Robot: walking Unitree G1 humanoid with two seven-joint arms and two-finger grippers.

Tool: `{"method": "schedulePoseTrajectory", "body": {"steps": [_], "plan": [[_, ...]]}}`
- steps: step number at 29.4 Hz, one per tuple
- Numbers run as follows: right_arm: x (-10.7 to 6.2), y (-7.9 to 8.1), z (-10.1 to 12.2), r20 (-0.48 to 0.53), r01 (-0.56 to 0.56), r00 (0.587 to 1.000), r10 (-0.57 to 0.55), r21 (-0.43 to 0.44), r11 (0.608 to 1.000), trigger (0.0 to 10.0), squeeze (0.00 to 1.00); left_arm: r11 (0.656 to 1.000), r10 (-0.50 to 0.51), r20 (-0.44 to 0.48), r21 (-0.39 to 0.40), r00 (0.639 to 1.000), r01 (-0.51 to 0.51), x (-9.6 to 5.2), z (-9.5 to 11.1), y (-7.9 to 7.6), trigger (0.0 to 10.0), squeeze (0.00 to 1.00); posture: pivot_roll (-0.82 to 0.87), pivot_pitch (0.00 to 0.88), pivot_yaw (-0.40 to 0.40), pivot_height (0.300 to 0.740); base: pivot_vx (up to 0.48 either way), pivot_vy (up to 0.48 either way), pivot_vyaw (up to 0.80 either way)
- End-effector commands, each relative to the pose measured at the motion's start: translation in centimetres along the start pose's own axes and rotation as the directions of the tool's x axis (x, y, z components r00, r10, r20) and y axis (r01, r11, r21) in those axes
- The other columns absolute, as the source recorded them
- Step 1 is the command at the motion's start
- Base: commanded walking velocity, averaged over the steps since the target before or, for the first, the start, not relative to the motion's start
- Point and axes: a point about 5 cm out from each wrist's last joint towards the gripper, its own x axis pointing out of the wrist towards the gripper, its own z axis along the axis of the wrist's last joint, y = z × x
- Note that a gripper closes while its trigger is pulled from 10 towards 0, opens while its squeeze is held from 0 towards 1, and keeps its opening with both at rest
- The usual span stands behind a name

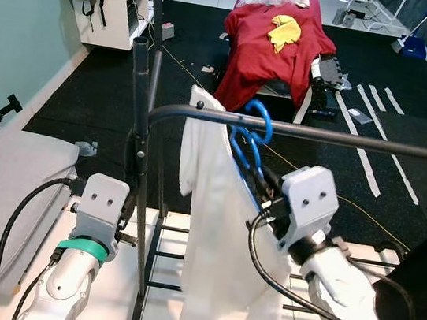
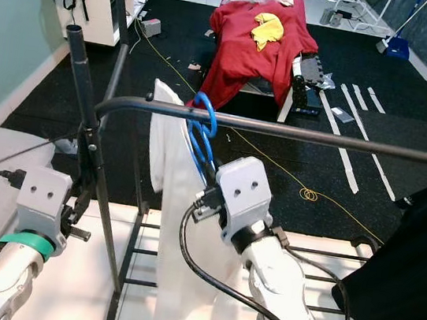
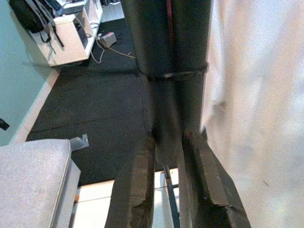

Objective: Hang hanger

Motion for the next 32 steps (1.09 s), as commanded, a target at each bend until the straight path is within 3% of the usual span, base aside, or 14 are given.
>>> {"method": "schedulePoseTrajectory", "body": {"steps": [1,3,8,10,11,13,14,17,21,26,29,30,32], "plan": [[0.1,0.1,1.0,0.061,-0.009,0.998,0.009,-0.001,1.0,10.0,0.0,0.999,-0.044,-0.017,-0.012,0.999,0.044,-0.2,-0.3,-0.9,10.0,0.0,-0.17,0.158,0.064,0.74,0.0,0.0,0.0],[0.9,0.3,1.6,0.1,-0.037,0.994,0.035,0.024,0.999,10.0,0.0,0.999,-0.048,-0.023,-0.018,0.999,0.047,-0.2,-0.3,-1.1,10.0,0.0,-0.17,0.157,0.061,0.74,0.0,0.0,0.0],[1.2,0.9,1.4,0.083,-0.106,0.991,0.101,0.052,0.993,10.0,0.0,0.999,-0.049,-0.024,-0.02,0.999,0.048,-0.3,-0.3,-1.1,10.0,0.0,-0.16,0.16,0.05,0.74,0.0,0.0,0.0],[-0.7,1.8,-0.3,-0.02,-0.144,0.989,0.147,0.105,0.984,10.0,0.0,0.997,-0.073,-0.008,-0.018,0.997,0.073,-0.8,0.3,-0.8,10.0,0.0,-0.15,0.166,0.03,0.74,0.0,0.0,0.0],[-0.7,1.8,-0.3,-0.02,-0.144,0.989,0.147,0.105,0.984,10.0,0.0,0.997,-0.073,-0.008,-0.018,0.997,0.073,-0.8,0.3,-0.8,10.0,0.0,-0.15,0.166,0.03,0.74,0.0,0.0,0.0],[-3.1,2.4,-1.7,-0.113,-0.127,0.984,0.14,0.115,0.985,10.0,0.0,0.994,-0.105,0.003,-0.014,0.995,0.105,-1.4,0.8,-0.5,10.0,0.0,-0.15,0.174,0.024,0.74,0.0,0.0,0.0],[-3.1,2.4,-1.7,-0.113,-0.127,0.984,0.14,0.115,0.985,10.0,0.0,0.994,-0.105,0.003,-0.014,0.995,0.105,-1.4,0.8,-0.5,10.0,0.0,-0.15,0.174,0.024,0.74,0.0,0.0,0.0],[-5.8,2.2,-2.0,-0.156,-0.016,0.988,0.024,0.051,0.999,10.0,0.0,0.991,-0.134,0.0,-0.005,0.991,0.134,-1.9,0.9,-0.2,10.0,0.0,-0.17,0.184,0.036,0.74,0.0,0.0,0.0],[-6.1,2.0,-2.5,-0.207,0.003,0.978,0.004,0.033,0.999,10.0,0.0,0.988,-0.155,-0.002,-0.015,0.988,0.155,-1.7,0.9,-0.6,10.0,0.0,-0.19,0.182,0.045,0.74,0.0,0.0,0.0],[-6.6,3.7,-4.7,-0.252,-0.159,0.95,0.184,0.117,0.98,10.0,0.0,0.973,-0.23,0.005,-0.021,0.973,0.23,-1.5,1.1,-1.4,10.0,0.0,-0.2,0.177,0.07,0.74,0.0,0.0,0.0],[-6.6,3.8,-4.9,-0.255,-0.196,0.942,0.219,0.113,0.974,10.0,0.0,0.967,-0.253,0.009,-0.023,0.967,0.254,-1.5,1.4,-1.5,10.0,0.0,-0.19,0.176,0.069,0.74,0.0,0.0,0.0],[-6.6,3.7,-5.0,-0.258,-0.215,0.937,0.236,0.105,0.971,10.0,0.0,0.963,-0.269,0.013,-0.025,0.963,0.27,-1.5,1.5,-1.6,10.0,0.52,-0.19,0.176,0.069,0.74,0.0,0.0,0.0],[-6.5,3.6,-4.9,-0.257,-0.224,0.936,0.242,0.098,0.97,10.0,0.0,0.956,-0.291,0.02,-0.03,0.956,0.292,-1.6,1.8,-1.7,10.0,0.52,-0.19,0.174,0.066,0.74,0.0,0.0,0.0]]}}
